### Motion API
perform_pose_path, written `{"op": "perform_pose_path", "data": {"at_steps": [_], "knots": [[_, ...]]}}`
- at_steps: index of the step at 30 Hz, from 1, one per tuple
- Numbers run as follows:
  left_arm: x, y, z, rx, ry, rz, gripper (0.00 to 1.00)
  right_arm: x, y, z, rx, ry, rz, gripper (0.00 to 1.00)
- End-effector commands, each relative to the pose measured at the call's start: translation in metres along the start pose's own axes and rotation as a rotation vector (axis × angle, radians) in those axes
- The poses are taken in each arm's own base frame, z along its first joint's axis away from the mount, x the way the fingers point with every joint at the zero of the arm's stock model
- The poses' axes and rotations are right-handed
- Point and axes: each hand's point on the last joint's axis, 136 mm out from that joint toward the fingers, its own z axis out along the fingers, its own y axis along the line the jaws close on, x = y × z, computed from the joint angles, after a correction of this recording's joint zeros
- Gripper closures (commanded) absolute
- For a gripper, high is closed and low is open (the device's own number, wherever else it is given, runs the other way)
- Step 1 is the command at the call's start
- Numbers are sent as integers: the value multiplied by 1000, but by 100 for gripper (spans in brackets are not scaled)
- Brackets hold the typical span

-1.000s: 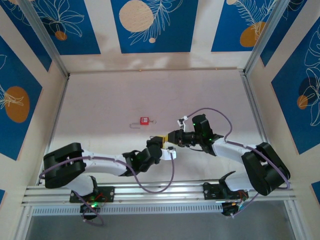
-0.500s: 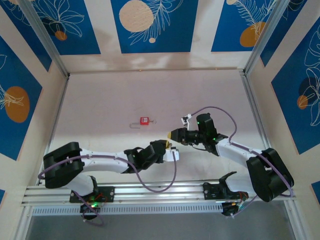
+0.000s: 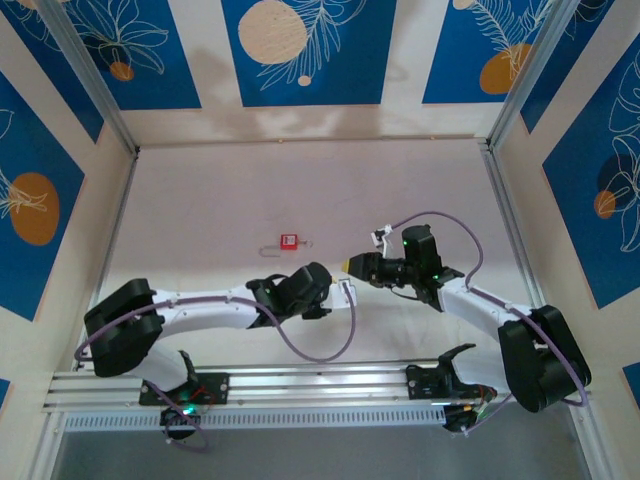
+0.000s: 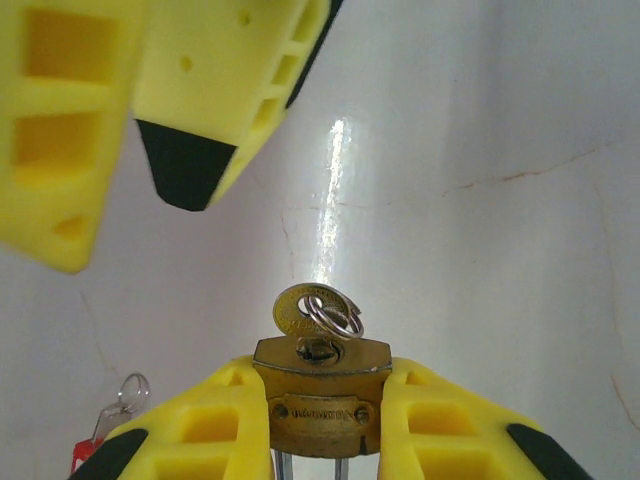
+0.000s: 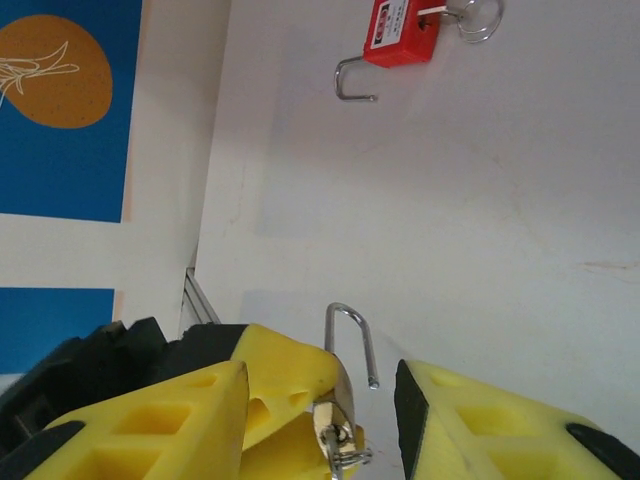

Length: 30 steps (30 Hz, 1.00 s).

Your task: Unlock with the key

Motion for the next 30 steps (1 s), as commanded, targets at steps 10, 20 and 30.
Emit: {"op": "perform_pose_path", "data": {"at_steps": [10, 20, 30], "knots": [[0, -4, 3, 169, 26, -105, 75, 38, 6, 2, -82, 137, -57, 60], [-5, -1, -1, 174, 13, -115, 75, 50, 2, 17, -70, 202, -70, 59], [-8, 1, -3, 170, -1, -120, 74, 53, 6, 30, -82, 231, -85, 59]]}}
